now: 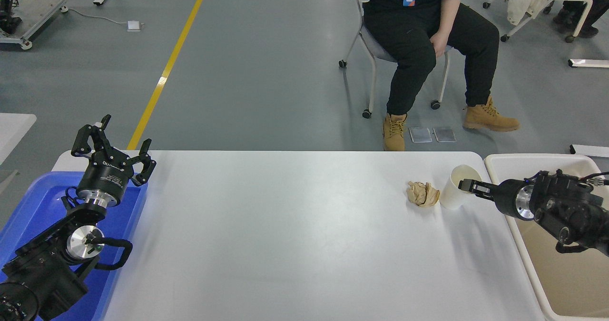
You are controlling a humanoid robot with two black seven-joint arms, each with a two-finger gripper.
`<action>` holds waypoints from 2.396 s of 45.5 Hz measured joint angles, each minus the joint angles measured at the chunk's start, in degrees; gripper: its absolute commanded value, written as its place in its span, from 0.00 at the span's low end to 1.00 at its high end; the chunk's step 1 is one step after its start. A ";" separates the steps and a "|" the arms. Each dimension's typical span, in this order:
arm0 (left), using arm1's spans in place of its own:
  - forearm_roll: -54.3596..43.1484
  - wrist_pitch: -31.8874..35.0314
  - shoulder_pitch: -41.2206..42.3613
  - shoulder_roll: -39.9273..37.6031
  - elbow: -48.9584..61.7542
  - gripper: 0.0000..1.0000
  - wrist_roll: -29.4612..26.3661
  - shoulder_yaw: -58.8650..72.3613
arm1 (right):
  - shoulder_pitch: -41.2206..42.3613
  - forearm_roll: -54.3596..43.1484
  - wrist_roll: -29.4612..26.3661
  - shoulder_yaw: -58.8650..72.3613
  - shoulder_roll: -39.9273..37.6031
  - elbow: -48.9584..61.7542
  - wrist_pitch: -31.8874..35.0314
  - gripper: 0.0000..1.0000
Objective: Clean the table surface
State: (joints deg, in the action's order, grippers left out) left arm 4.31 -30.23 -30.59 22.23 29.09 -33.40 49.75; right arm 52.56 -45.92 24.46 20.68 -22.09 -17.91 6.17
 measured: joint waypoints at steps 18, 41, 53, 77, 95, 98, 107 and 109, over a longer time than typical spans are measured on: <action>0.00 0.00 0.00 -0.03 0.00 1.00 0.00 0.00 | -0.37 0.03 1.35 0.05 0.10 0.26 -0.21 0.00; 0.00 0.00 0.00 -0.02 0.00 1.00 0.00 0.00 | -0.13 0.07 2.73 -0.03 -0.01 1.44 -0.42 0.00; 0.00 0.00 0.00 0.00 0.00 1.00 0.00 0.00 | 0.83 0.33 3.57 -0.15 -1.35 1.08 -0.24 0.00; -0.01 0.00 0.00 -0.02 0.01 1.00 0.00 0.00 | 8.53 1.34 5.53 -6.77 -16.17 -11.11 2.60 0.00; 0.00 0.00 0.00 -0.03 0.00 1.00 0.00 0.00 | 11.41 1.43 5.66 -21.96 -26.34 -14.69 10.37 0.00; 0.00 0.00 0.00 -0.03 0.00 1.00 0.00 0.00 | 11.52 1.53 5.55 -23.86 -26.87 -13.99 10.76 0.00; 0.00 0.00 0.00 -0.03 0.00 1.00 0.00 0.00 | 11.28 4.72 5.16 -26.56 -27.42 -8.64 11.40 0.00; 0.00 0.00 0.00 -0.03 0.00 1.00 0.00 0.00 | 11.17 5.69 4.92 -26.68 -27.07 -6.54 11.45 0.00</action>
State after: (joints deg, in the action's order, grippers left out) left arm 4.31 -30.24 -30.59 22.20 29.09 -33.40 49.75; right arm 63.73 -40.22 29.38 -6.01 -49.16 -24.45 17.63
